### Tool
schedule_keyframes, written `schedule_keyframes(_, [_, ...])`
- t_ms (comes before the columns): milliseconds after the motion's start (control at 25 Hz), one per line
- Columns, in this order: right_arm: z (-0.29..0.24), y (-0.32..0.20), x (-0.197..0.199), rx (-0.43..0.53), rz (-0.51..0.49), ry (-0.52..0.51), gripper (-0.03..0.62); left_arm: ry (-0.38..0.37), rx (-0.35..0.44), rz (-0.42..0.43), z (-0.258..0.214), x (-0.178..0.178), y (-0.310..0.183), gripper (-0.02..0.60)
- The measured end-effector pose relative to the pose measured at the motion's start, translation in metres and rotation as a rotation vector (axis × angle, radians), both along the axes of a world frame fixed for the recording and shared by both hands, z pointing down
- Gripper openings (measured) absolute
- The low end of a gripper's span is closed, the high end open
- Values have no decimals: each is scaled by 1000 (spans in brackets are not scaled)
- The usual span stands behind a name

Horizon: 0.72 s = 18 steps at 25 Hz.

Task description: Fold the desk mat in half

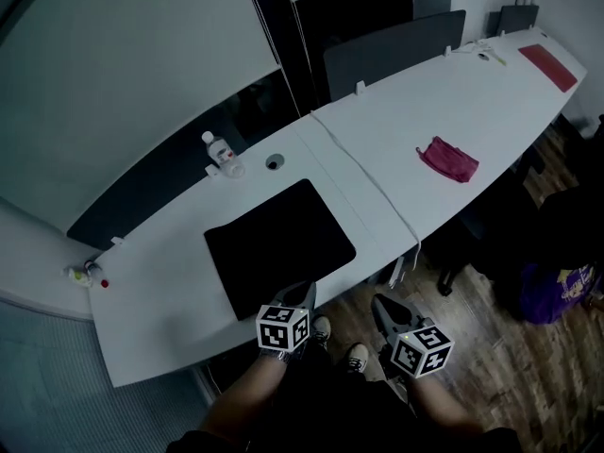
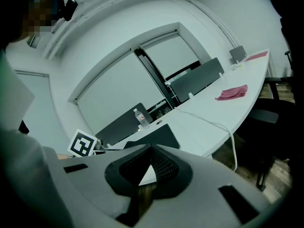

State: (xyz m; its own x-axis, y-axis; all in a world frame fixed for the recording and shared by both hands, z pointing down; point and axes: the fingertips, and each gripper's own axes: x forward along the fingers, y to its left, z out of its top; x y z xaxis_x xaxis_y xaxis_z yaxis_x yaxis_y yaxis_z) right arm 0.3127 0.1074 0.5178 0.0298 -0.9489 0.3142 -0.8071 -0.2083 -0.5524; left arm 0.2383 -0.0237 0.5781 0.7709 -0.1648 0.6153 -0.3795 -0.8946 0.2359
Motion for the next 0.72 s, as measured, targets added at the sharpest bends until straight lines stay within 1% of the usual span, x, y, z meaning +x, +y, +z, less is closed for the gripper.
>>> schedule_keyframes(200, [5,-22,-30,0,-99,-11,24,9,39,-48,-14,-39,-3,6])
schedule_keyframes(360, [6,-43,-55,-1,-176,-4,25,32,44,-103,-23,-70,-7,6])
schedule_keyframes(520, [2,-63,-81,-1,-238,13,25,52,34,-150,-29,-100,-12,6])
schedule_keyframes(720, [1,-75,-116,-24,-296,37,25,82,2,-193,-37,-141,-10,6])
